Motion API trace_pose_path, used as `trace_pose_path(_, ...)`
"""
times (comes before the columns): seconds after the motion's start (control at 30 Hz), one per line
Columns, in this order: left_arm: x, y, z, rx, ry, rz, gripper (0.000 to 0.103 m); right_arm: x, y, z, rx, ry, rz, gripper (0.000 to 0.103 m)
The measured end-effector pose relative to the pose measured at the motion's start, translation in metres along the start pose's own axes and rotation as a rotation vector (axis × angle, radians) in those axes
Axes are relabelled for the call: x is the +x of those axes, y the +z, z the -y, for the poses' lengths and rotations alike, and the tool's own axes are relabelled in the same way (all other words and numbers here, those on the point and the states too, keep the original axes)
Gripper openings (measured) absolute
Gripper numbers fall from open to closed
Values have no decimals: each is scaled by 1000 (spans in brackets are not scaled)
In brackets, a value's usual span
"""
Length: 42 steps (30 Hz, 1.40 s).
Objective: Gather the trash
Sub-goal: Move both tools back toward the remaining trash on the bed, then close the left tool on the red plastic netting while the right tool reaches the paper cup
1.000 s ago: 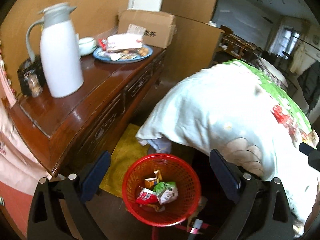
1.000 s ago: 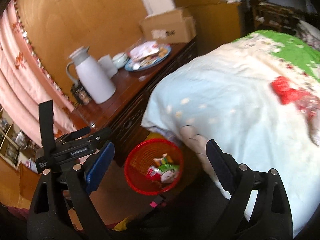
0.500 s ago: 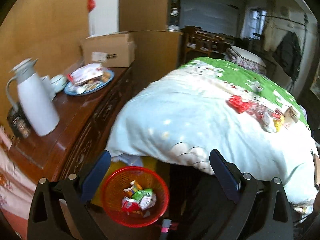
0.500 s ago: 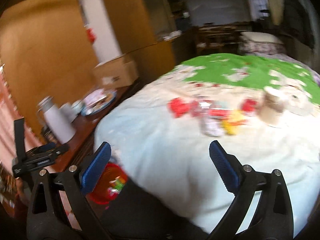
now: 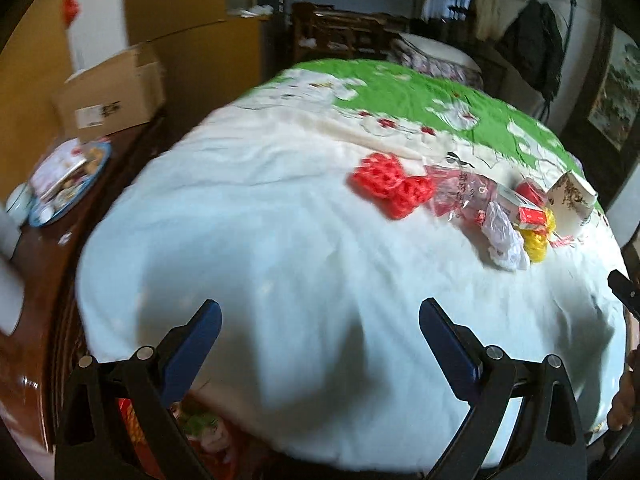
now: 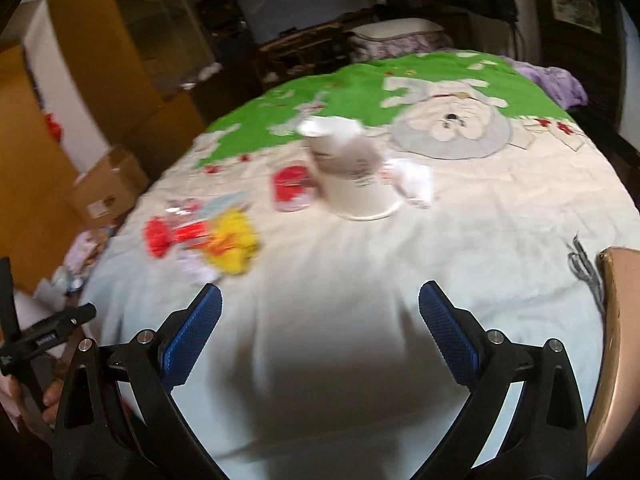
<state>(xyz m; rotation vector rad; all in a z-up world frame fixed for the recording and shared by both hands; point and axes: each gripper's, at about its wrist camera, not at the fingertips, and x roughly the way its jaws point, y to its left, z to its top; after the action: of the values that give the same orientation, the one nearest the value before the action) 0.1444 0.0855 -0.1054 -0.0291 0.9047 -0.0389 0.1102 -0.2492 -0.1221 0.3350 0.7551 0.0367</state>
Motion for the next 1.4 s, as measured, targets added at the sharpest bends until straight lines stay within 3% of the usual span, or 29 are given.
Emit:
trace_pose_path(0.3,66,56,39,56,-6,-21,97,44,8,23,34,-83,-6,95)
trace_pose_path(0.37,74,66,42,43,-16,-17,97,52,8,25,48,-84,-41,96)
trace_pose_path(0.53,92,84,51,48,-21,-6,97,52,8,24,42,-67,-32,96)
trace_pose_path(0.73,93,79,22,29,56,-20,97,51,7,26,56,-49,-26,96)
trace_pose_path(0.93,68,56,-21,-26,56,-22,97,51,8,28,61,-43,-23,96)
trace_pose_path(1.13,62,62,7,60,-10,54,97,51,8,27,57,-51,-26,96)
trace_pose_path(1.23,69,70,25,128,3,99,97,52,7,27,56,-53,-29,96)
trace_pose_path(1.4,94,82,25,130,9,89,97,52,8,28,60,-44,-32,97)
